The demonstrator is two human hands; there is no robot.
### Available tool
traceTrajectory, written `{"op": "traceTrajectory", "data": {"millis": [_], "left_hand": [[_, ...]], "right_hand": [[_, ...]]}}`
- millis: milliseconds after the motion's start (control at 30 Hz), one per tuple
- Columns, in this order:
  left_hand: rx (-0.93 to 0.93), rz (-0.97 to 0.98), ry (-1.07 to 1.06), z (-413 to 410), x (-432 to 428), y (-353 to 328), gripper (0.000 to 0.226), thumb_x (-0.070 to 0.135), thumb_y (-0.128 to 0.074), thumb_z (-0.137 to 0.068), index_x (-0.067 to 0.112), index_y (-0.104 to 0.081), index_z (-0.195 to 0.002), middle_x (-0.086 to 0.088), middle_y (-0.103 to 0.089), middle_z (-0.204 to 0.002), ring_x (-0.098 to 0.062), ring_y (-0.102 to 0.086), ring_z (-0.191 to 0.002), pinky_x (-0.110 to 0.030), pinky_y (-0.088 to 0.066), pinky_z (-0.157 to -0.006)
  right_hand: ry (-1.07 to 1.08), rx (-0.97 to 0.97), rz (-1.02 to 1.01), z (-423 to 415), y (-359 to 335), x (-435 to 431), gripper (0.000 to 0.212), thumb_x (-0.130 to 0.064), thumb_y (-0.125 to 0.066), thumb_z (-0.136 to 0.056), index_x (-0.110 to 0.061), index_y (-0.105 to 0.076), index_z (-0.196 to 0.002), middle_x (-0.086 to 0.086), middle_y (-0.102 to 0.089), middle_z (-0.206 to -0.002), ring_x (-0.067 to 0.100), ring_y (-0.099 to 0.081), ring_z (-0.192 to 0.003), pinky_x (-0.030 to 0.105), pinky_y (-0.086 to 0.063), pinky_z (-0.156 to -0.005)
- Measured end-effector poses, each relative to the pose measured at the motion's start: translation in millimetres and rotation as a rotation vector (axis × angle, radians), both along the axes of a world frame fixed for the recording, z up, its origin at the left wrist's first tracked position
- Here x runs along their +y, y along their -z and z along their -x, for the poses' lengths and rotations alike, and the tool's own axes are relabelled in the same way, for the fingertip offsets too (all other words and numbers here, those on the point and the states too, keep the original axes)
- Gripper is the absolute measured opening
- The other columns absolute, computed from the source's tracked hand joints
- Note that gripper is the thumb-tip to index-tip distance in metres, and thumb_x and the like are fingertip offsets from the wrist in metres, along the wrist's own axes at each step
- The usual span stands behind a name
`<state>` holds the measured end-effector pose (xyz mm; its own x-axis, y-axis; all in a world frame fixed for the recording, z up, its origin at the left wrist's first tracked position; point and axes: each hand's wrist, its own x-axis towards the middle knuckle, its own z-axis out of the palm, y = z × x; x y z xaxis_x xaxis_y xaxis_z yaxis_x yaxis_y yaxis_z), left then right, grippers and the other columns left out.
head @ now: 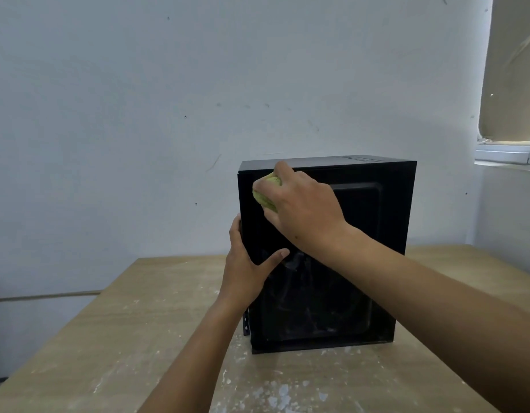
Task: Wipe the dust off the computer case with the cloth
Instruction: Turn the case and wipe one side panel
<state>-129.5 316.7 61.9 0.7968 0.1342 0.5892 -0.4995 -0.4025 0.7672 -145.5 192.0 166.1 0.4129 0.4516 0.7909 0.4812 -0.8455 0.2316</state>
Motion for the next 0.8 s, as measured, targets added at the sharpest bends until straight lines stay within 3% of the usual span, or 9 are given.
{"op": "traceTrajectory", "data": {"millis": [133,200,300,467,667,800], "left_hand": [[0.017,-0.010,-0.002,-2,1,0,0.098,0.032,-0.081,-0.078,0.026,-0.015,-0.150,0.019,-0.047,-0.128,-0.001,-0.051,-0.114,-0.007,-0.044,-0.080],[0.028,-0.027,-0.009,-6,3,2,0.092,0.025,-0.080,-0.081,0.024,-0.018,-0.149,0.016,-0.055,-0.123,-0.004,-0.058,-0.106,-0.011,-0.049,-0.074],[0.029,-0.067,-0.035,-11,5,5,0.081,0.016,-0.073,-0.086,0.013,-0.020,-0.147,-0.002,-0.061,-0.118,-0.010,-0.063,-0.095,-0.008,-0.047,-0.063],[0.034,-0.082,-0.042,-11,7,8,0.088,0.008,-0.069,-0.088,0.021,-0.011,-0.153,0.015,-0.060,-0.099,0.004,-0.062,-0.081,-0.009,-0.048,-0.064],[0.038,-0.031,-0.019,-8,5,4,0.093,0.022,-0.079,-0.082,0.025,-0.016,-0.150,0.009,-0.059,-0.119,-0.005,-0.062,-0.099,-0.013,-0.052,-0.070],[0.024,0.014,0.001,0,2,-2,0.098,0.036,-0.082,-0.076,0.027,-0.018,-0.149,0.018,-0.050,-0.126,-0.003,-0.054,-0.112,-0.009,-0.046,-0.077]], "right_hand": [[0.037,-0.030,0.112,1,10,8,0.022,-0.020,-0.072,-0.078,-0.020,-0.068,-0.099,0.008,-0.057,-0.097,0.021,-0.055,-0.063,0.025,-0.032,-0.040],[0.075,-0.023,0.147,3,23,15,0.018,-0.017,-0.075,-0.071,-0.019,-0.069,-0.087,0.008,-0.059,-0.092,0.021,-0.053,-0.057,0.023,-0.025,-0.040],[0.123,-0.010,0.169,7,42,21,0.018,-0.018,-0.079,-0.063,-0.021,-0.068,-0.077,0.005,-0.059,-0.086,0.018,-0.050,-0.052,0.022,-0.019,-0.041],[0.111,0.040,0.203,10,56,16,0.020,-0.017,-0.081,-0.065,-0.019,-0.066,-0.078,0.005,-0.056,-0.085,0.019,-0.049,-0.052,0.023,-0.019,-0.039],[0.116,0.015,0.164,8,30,18,0.017,-0.018,-0.080,-0.066,-0.020,-0.068,-0.079,0.006,-0.058,-0.088,0.020,-0.052,-0.054,0.022,-0.022,-0.041],[0.132,0.006,0.173,6,-5,21,0.015,-0.019,-0.052,-0.094,-0.018,-0.059,-0.107,0.006,-0.048,-0.112,0.023,-0.053,-0.077,0.031,-0.029,-0.049]]}}
